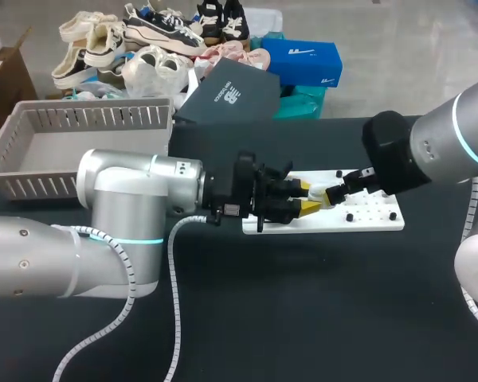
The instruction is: Pick up each earbud case from the left stands, insert the matching earbuds, close the lid, and place the case in the box.
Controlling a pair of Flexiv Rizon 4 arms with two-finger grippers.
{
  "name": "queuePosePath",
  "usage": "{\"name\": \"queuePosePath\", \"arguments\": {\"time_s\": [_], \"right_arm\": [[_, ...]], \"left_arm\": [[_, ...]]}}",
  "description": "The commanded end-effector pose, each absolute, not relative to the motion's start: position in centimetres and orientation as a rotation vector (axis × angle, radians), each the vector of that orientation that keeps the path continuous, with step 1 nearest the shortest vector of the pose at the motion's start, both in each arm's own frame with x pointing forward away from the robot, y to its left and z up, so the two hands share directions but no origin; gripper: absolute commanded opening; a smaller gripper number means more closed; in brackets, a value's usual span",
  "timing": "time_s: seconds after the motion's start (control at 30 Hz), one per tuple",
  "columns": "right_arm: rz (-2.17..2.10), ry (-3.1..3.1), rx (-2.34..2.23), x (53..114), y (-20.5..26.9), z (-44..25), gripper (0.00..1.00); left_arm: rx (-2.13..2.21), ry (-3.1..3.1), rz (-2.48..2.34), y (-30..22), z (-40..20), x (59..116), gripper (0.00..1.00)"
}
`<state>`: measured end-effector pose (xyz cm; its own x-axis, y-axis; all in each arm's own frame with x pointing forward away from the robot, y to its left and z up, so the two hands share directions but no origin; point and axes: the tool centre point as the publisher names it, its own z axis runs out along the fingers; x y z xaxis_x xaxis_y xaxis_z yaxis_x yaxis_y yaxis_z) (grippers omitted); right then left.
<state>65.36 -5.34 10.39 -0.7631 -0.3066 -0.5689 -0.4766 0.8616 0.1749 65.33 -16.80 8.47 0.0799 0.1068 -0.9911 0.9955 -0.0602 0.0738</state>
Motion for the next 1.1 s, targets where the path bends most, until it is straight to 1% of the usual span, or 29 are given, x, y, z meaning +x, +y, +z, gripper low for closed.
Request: {"name": "queuePosePath", "arguments": {"time_s": [0.03, 0.4, 0.8, 1.1], "right_arm": [[0.398, 2.487, -0.559, 65.2, -5.1, 10.7, 1.00], [0.317, 2.451, -0.557, 65.9, -5.6, 12.2, 1.00], [0.071, 2.463, -0.432, 67.4, -11.2, 12.4, 1.00], [-0.162, 2.484, -0.423, 68.1, -13.4, 9.7, 1.00]], "left_arm": [[1.368, 1.202, -1.142, -16.9, 8.4, 65.5, 0.00], [1.368, 1.202, -1.142, -16.9, 8.4, 65.5, 0.00], [1.345, 1.198, -1.140, -15.8, 8.2, 65.6, 0.00], [1.318, 1.208, -1.142, -15.0, 8.0, 65.7, 0.00]]}}
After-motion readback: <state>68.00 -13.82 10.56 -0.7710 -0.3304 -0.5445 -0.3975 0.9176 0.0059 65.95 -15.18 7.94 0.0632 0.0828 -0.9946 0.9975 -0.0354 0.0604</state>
